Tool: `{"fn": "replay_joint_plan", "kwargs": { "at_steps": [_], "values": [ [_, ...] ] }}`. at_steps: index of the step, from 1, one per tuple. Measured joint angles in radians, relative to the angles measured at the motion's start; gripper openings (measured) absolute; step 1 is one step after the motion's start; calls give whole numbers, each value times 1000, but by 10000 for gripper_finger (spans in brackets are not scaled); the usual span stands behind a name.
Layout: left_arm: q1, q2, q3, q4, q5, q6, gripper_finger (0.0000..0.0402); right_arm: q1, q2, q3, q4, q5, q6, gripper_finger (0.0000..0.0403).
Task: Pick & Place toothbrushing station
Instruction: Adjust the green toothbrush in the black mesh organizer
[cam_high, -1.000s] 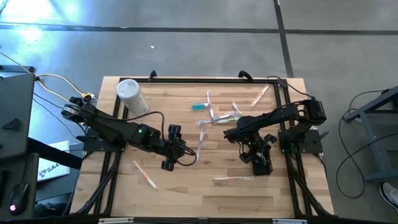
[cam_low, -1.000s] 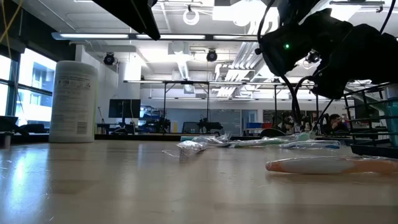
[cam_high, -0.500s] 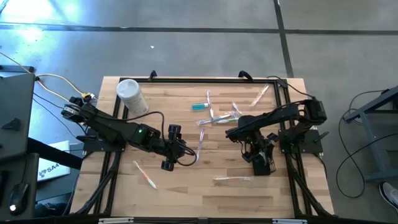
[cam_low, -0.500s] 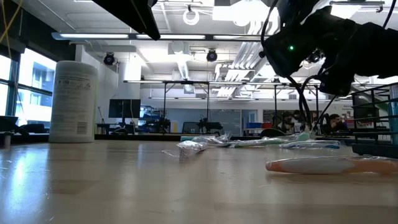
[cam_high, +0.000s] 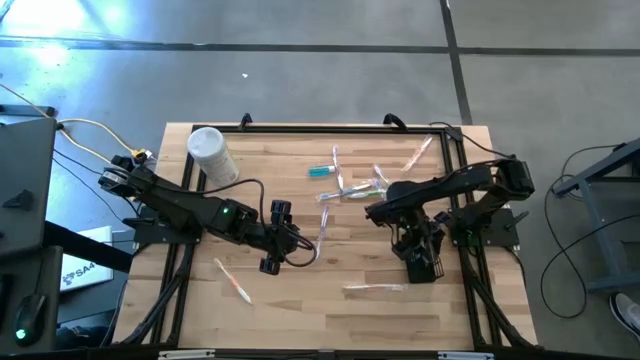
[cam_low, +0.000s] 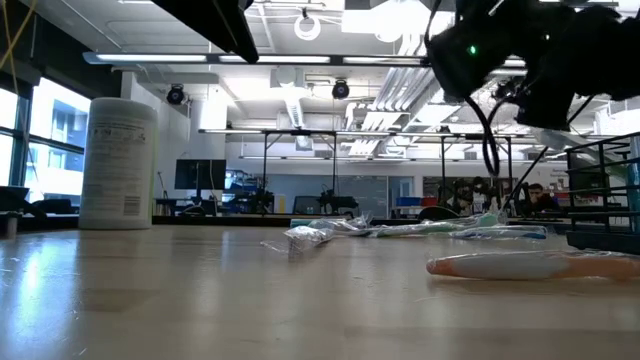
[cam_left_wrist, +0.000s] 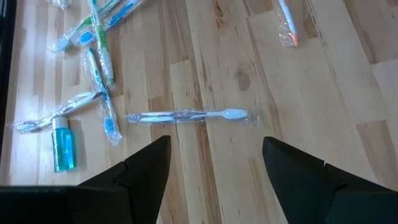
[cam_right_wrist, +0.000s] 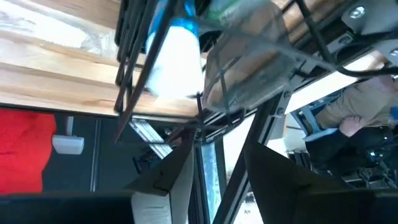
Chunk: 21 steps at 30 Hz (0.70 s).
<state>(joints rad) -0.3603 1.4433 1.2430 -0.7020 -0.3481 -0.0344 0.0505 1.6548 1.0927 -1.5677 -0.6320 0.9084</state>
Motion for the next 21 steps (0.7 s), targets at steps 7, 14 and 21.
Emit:
{"fn": "replay_joint_plan", "kwargs": {
  "at_steps": [7,14,21],
  "values": [
    [0,0,0,-1,0,0,250,2,-27,71,-5,8,15,129],
    [0,0,0,-4,0,0,250,2,-88,136,-4,58,68,111],
    [0,0,0,-15,0,0,250,3,-234,143,-8,444,168,76]
  ]
}}
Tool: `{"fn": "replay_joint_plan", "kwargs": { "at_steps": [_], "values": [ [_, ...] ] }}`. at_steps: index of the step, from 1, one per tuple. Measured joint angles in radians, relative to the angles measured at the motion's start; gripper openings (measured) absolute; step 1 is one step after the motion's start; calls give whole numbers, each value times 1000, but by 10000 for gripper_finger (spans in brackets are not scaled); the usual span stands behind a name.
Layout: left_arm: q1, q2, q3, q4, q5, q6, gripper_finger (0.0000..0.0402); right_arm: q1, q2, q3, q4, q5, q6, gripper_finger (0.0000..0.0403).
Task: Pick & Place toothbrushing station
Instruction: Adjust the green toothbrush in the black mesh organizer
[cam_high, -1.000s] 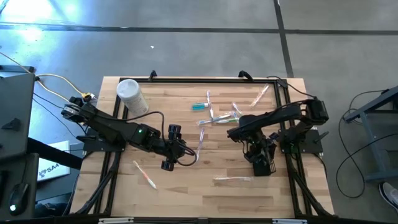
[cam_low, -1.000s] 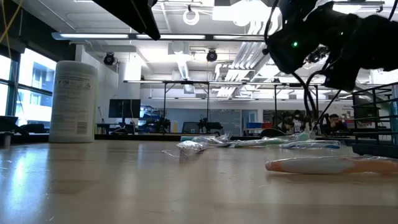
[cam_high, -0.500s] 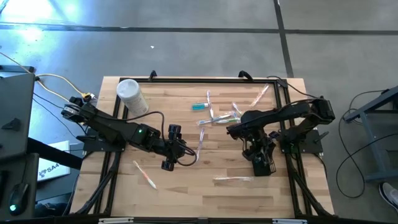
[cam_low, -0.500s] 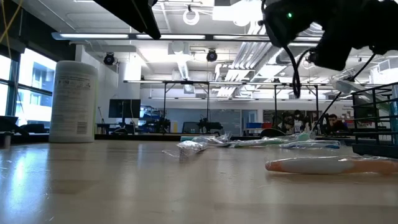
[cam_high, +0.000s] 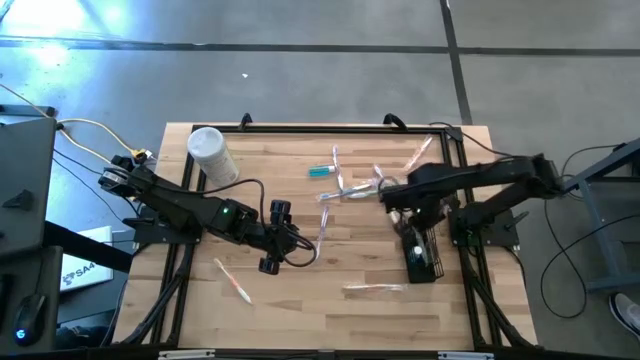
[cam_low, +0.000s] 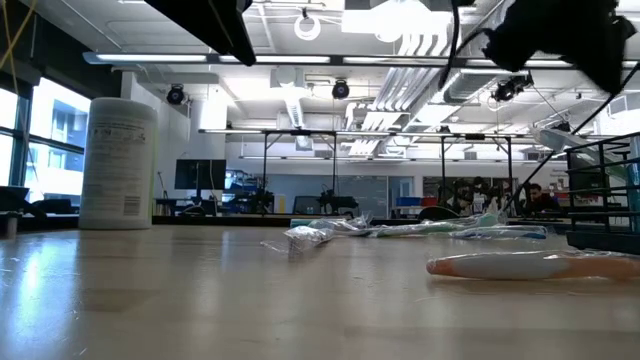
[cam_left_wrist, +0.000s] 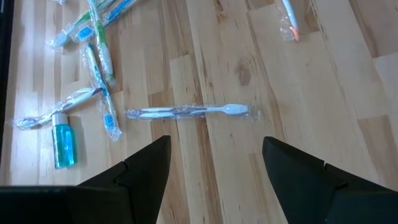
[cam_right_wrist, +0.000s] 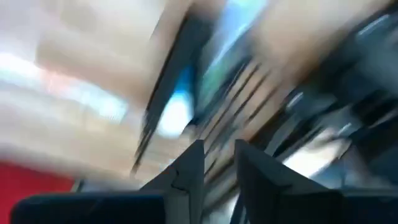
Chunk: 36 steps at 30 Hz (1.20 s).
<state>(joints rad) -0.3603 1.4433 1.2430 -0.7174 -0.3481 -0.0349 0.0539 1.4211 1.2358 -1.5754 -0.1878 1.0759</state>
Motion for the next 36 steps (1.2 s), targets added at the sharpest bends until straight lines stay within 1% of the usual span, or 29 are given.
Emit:
{"fn": "replay_joint_plan", "kwargs": {
  "at_steps": [1,3,6,8,10,12,18,20,22,26,33,36],
  "values": [
    [0,0,0,1,0,0,250,5,-20,-1,5,90,23,71],
    [0,0,0,1,0,0,250,24,-57,-3,13,225,66,63],
    [0,0,0,3,0,0,250,66,-92,-3,13,311,113,58],
    [0,0,0,3,0,0,250,93,-98,-3,23,320,127,63],
    [0,0,0,5,0,0,250,115,-98,-3,28,316,137,76],
    [0,0,0,10,0,0,250,132,-98,-3,30,314,157,99],
    [0,0,0,11,0,-1,250,168,-77,-9,47,321,198,185],
    [0,0,0,11,0,-1,250,179,-72,-26,58,336,214,205],
    [0,0,0,9,0,-1,250,196,-71,-54,78,345,228,217],
    [0,0,0,3,0,-4,250,214,-71,-120,148,352,250,221],
    [0,0,0,4,0,-4,250,231,-71,-183,226,389,274,206],
    [0,0,0,9,0,1,250,230,-71,-194,222,411,284,200]
  ]
}}
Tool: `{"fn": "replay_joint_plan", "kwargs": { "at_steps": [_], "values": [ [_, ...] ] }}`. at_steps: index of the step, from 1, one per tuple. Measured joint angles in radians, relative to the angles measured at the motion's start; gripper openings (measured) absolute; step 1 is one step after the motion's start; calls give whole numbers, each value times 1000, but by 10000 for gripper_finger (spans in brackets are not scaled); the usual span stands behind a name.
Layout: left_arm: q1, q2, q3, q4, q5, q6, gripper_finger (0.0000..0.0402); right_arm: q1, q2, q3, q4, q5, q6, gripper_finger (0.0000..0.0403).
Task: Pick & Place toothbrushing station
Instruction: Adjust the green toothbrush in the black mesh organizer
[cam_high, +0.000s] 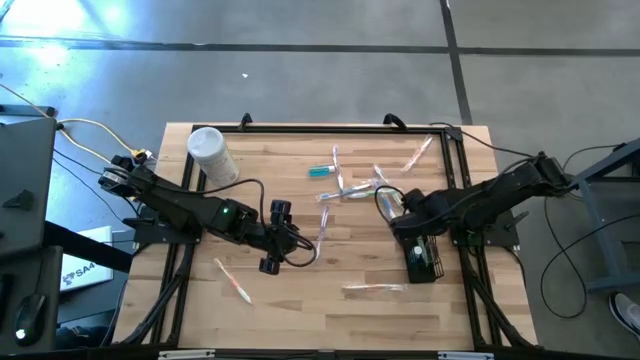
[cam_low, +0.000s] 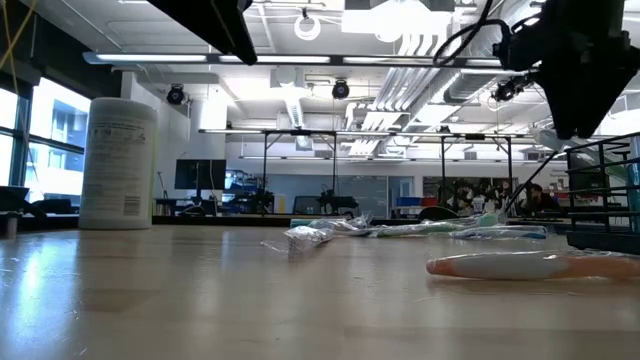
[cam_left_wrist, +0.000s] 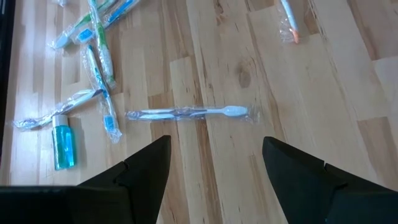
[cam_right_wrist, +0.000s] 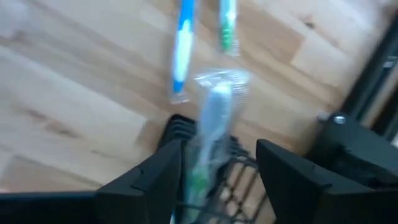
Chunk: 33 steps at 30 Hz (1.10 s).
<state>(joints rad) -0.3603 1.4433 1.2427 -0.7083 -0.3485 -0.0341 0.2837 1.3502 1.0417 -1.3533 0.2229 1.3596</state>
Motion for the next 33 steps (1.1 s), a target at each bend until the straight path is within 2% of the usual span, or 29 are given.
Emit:
{"fn": "replay_joint_plan", "kwargs": {
  "at_steps": [6,14,27,33],
  "values": [
    [0,0,0,3,0,2,250,0,0,-1,37,49,2,182],
    [0,0,0,2,0,2,250,0,0,-1,57,90,2,131],
    [0,0,0,2,0,2,250,0,0,-1,59,89,-2,12],
    [0,0,0,2,0,2,250,0,0,-1,57,90,-19,5]
  ]
}}
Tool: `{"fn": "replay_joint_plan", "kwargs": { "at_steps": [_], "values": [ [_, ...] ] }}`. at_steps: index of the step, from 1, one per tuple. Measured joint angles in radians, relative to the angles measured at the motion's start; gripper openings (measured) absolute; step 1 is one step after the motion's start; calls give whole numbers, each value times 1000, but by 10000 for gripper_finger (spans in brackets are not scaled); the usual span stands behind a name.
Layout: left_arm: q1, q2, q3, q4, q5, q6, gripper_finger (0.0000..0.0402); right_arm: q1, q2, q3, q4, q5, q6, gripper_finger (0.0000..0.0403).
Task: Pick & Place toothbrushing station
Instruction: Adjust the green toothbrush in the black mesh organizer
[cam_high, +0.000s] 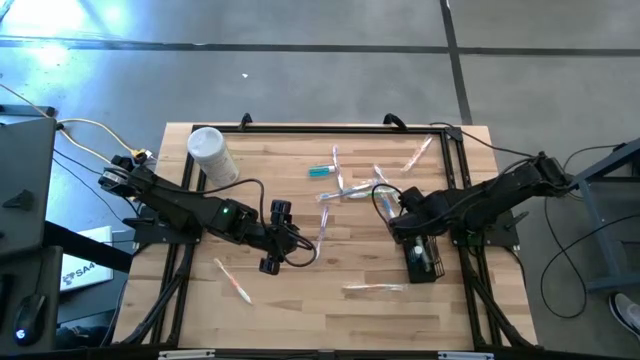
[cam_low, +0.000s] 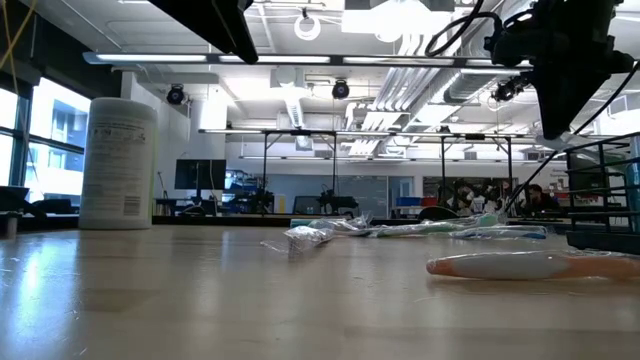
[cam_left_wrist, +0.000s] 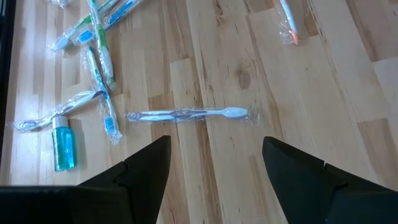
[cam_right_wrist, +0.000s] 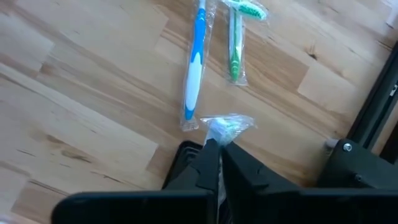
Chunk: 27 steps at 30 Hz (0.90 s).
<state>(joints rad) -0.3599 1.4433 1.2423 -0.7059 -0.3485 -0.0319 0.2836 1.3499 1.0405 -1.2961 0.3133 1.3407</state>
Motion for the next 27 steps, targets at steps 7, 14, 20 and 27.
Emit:
{"fn": "replay_joint_plan", "kwargs": {
  "at_steps": [7,14,20,27],
  "values": [
    [0,0,0,0,0,0,250,15,0,0,0,29,0,2],
    [0,0,-1,0,0,0,250,46,0,0,-3,52,20,2],
    [0,0,-1,0,0,0,250,72,0,0,-3,76,48,2],
    [0,0,-1,0,0,0,250,106,0,0,-7,85,81,2]
  ]
}}
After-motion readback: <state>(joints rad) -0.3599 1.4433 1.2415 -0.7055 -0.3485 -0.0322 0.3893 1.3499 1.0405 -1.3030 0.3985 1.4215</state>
